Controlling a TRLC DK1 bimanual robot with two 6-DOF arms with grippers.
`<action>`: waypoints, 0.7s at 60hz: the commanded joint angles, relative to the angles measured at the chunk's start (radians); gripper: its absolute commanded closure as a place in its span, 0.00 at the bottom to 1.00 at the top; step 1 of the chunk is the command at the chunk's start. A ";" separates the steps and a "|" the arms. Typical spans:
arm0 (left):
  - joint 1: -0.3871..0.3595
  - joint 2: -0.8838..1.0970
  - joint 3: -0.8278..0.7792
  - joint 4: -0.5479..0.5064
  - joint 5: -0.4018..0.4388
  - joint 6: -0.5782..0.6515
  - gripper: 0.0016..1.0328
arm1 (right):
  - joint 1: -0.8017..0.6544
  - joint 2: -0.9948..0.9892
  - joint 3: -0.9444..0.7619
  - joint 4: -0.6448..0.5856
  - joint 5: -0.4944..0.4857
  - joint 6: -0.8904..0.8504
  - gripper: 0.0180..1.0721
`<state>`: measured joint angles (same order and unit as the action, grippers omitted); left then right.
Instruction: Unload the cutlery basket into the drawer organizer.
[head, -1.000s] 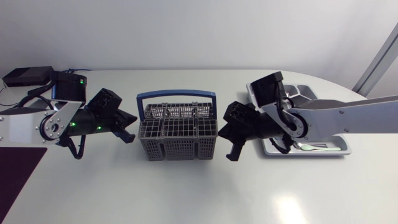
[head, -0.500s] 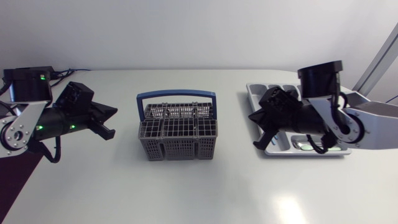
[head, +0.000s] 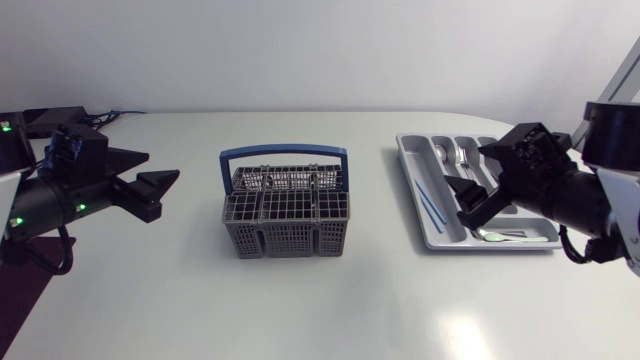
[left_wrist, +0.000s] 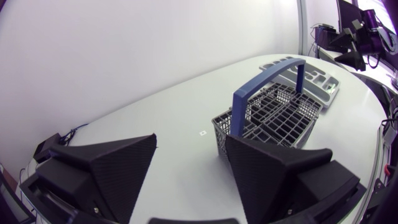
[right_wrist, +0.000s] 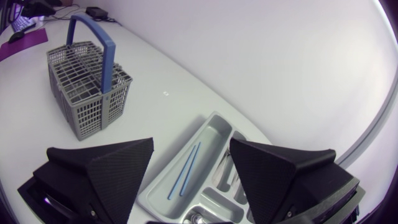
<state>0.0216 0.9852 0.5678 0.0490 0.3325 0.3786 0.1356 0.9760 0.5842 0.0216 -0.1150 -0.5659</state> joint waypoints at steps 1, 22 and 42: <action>0.026 -0.053 -0.034 -0.009 -0.001 -0.066 0.03 | -0.021 -0.082 -0.043 0.020 0.026 0.052 0.04; 0.090 -0.238 -0.078 -0.075 0.000 -0.145 0.03 | -0.133 -0.257 -0.098 -0.006 0.048 0.185 0.04; 0.086 -0.382 -0.126 -0.101 -0.016 -0.176 0.03 | -0.166 -0.484 -0.215 -0.043 0.107 0.251 0.04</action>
<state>0.1085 0.6220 0.4805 -0.0444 0.3267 0.2420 -0.0174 0.5472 0.4091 -0.0006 -0.0196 -0.3634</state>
